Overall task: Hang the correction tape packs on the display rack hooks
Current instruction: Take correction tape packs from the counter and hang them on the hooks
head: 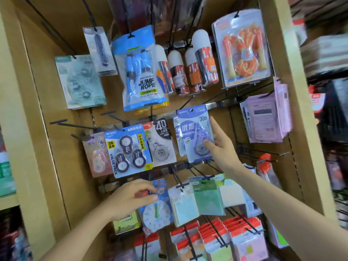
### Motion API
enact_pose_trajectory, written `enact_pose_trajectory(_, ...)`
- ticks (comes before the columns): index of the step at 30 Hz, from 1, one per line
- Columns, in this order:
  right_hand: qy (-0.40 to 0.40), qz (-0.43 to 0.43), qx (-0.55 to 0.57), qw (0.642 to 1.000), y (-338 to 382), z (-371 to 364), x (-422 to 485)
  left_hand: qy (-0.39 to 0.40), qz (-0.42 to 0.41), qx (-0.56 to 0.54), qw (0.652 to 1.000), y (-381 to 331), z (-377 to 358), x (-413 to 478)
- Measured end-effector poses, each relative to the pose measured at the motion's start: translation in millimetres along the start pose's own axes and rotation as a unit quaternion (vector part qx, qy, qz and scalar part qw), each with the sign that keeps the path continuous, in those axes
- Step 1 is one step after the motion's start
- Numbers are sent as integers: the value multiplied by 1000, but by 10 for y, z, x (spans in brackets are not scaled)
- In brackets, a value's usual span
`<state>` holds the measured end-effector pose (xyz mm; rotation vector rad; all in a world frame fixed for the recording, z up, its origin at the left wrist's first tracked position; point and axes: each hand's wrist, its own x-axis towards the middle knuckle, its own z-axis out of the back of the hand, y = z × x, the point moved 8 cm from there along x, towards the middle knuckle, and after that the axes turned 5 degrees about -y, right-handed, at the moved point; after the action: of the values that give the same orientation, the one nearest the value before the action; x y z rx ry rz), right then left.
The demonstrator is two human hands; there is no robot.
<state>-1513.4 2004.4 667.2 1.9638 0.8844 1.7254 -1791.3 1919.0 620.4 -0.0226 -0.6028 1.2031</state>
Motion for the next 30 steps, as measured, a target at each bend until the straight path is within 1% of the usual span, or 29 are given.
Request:
enact_pose_trajectory(2, 3, 0, 14, 1000, -69, 20, -49, -5, 1, -14, 1000, -14, 2, -2)
enact_pose_trajectory(5, -31, -10, 31, 999, -183, 134, -63, -11, -2, -28, 1000, -36, 3, -3)
enact_pose_trajectory(7, -50, -10, 15, 999, -203, 179, -46, -17, 2, -34, 999, -27, 9, 3)
enact_pose_trajectory(10, -75, 20, -12, 997, -119, 196, -72, -16, 14, -29, 999, -1, 3, 6)
enact_pose_trajectory(13, -66, 42, 15, 997, -10, 118, -97, -19, 13, -27, 999, -5, 7, -1)
enact_pose_trajectory(17, -65, 34, 18, 997, 17, 40, -44, -20, 16, -19, 1000, -3, 11, -13)
enact_pose_trajectory(20, -54, 13, 18, 998, -47, 0, -45, -14, 22, -15, 1000, 12, 9, -21)
enact_pose_trajectory(25, -58, 16, 17, 998, -108, -22, -70, -14, 27, -16, 999, 5, 10, -24)
enact_pose_trajectory(30, -57, 20, -37, 997, -218, -17, 44, -10, 29, -13, 999, -5, 11, -18)
